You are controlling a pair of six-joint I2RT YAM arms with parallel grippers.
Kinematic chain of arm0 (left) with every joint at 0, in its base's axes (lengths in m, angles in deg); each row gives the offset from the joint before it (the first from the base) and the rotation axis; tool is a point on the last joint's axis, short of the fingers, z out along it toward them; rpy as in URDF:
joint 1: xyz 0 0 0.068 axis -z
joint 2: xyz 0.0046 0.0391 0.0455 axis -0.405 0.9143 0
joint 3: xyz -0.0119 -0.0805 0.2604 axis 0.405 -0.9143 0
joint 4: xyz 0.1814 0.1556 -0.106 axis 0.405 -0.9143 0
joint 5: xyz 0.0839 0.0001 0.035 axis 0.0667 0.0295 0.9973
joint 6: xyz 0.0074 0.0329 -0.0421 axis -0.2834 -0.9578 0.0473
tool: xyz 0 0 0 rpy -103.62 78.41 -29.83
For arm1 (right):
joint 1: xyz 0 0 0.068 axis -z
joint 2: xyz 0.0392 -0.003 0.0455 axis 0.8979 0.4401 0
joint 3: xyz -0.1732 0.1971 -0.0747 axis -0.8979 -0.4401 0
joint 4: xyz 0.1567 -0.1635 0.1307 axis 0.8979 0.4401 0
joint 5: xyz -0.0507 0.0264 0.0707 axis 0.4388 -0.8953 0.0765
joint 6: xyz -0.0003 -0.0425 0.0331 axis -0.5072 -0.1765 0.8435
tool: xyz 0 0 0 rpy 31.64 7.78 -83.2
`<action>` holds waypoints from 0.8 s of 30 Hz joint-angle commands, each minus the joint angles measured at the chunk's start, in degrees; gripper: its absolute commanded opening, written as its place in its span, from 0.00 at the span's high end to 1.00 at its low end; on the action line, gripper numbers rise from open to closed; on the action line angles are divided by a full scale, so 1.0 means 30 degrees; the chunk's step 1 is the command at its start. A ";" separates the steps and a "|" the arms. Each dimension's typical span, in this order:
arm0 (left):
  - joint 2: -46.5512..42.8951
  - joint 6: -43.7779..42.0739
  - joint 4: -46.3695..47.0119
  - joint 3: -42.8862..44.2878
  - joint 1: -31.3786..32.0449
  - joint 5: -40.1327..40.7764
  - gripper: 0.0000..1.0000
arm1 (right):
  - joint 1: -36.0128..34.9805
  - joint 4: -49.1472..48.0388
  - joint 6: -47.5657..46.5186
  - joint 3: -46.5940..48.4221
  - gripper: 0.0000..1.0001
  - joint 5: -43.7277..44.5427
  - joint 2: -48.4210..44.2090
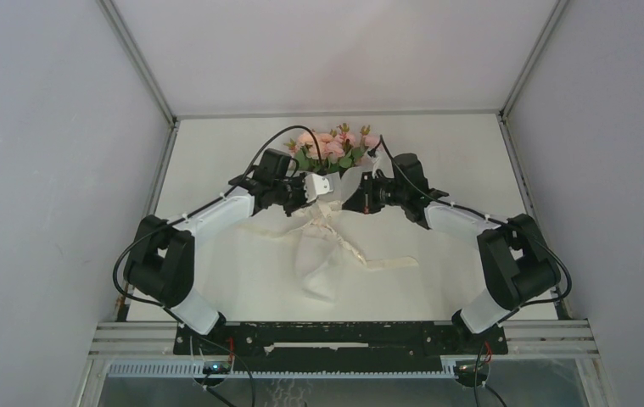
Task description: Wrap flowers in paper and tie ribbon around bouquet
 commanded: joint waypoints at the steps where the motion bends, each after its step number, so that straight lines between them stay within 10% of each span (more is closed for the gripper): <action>1: -0.0812 -0.1927 0.0539 -0.0560 -0.0042 0.1353 1.00 | 0.0602 -0.0881 0.0397 -0.0631 1.00 0.0745 -0.1485; 24: -0.1613 -0.7747 0.0699 -0.2923 -0.0288 0.3819 1.00 | 0.1340 0.2080 -0.0553 -0.2094 1.00 0.1460 -0.4021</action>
